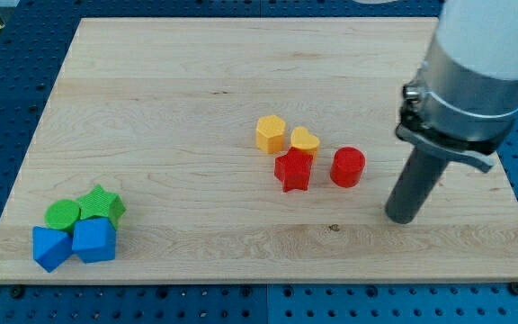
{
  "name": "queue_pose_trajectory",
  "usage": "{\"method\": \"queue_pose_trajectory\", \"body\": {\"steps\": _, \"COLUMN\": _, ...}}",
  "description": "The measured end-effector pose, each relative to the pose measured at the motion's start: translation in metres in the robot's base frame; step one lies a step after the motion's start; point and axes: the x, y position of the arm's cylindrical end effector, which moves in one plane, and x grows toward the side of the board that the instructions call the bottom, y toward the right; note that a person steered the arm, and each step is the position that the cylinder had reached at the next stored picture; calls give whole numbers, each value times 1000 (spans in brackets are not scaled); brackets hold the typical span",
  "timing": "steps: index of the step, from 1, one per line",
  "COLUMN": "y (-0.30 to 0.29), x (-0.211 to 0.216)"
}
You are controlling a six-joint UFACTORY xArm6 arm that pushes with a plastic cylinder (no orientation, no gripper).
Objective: Push the red circle into the red star
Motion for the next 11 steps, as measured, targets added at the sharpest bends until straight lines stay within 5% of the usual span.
{"method": "queue_pose_trajectory", "body": {"steps": 3, "y": -16, "x": -89}}
{"method": "queue_pose_trajectory", "body": {"steps": 11, "y": -56, "x": -45}}
